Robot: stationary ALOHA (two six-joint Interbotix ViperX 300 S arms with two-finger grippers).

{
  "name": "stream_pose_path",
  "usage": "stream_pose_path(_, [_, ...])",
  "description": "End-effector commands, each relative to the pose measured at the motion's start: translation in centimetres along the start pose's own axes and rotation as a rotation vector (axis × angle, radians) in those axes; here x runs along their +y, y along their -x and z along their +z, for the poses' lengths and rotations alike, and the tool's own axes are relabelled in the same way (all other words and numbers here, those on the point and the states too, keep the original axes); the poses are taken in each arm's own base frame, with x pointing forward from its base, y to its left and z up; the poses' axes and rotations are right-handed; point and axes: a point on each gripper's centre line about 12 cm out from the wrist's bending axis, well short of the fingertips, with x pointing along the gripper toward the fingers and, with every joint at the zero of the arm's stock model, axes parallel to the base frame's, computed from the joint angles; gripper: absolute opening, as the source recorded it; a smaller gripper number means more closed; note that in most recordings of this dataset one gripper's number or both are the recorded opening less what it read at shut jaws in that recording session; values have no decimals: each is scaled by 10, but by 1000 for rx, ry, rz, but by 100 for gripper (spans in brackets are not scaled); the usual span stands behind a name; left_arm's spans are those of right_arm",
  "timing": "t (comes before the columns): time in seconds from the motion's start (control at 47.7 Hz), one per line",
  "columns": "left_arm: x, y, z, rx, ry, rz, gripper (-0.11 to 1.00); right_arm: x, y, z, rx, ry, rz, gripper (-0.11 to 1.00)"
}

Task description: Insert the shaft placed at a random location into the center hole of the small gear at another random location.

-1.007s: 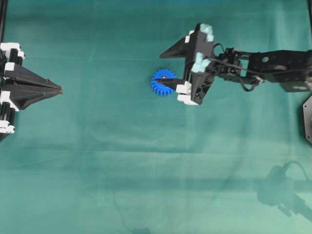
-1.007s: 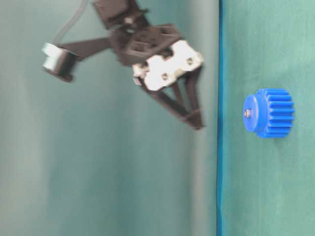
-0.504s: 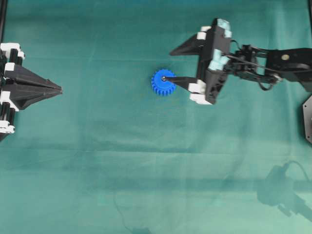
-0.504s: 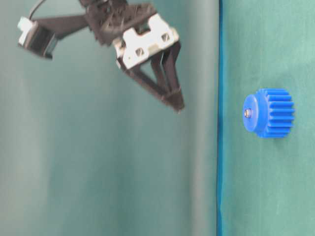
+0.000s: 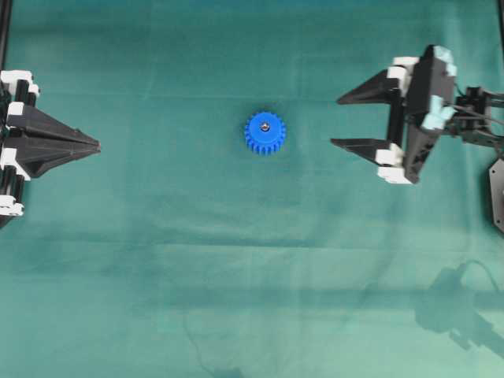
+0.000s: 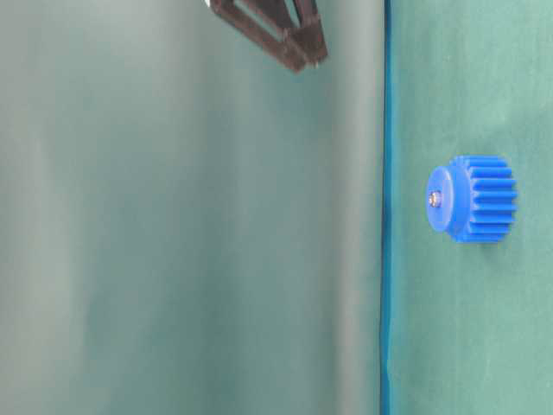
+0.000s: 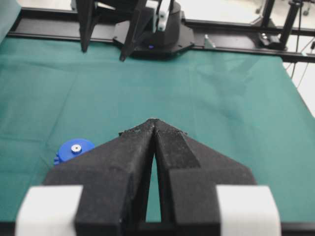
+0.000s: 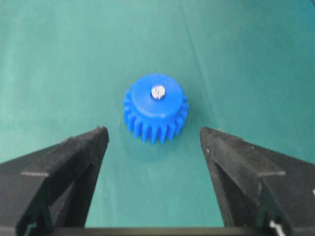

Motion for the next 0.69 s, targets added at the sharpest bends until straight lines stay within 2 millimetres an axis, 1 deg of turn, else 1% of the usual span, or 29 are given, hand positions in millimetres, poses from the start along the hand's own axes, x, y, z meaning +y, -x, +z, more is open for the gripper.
stream_pose_path(0.0, [0,-1,3,-8,2,-1,-1,1,9,5,-23,-4,5,89])
stream_pose_path(0.084, [0,-1,3,-8,2,-1,-1,1,15,3,-24,-5,6,89])
stream_pose_path(0.21, [0,-1,3,-9,2,-2,-1,1,19,3,-29,-5,7,88])
stream_pose_path(0.671, [0,-1,3,-9,2,-2,-1,1,17,2,-27,-5,7,88])
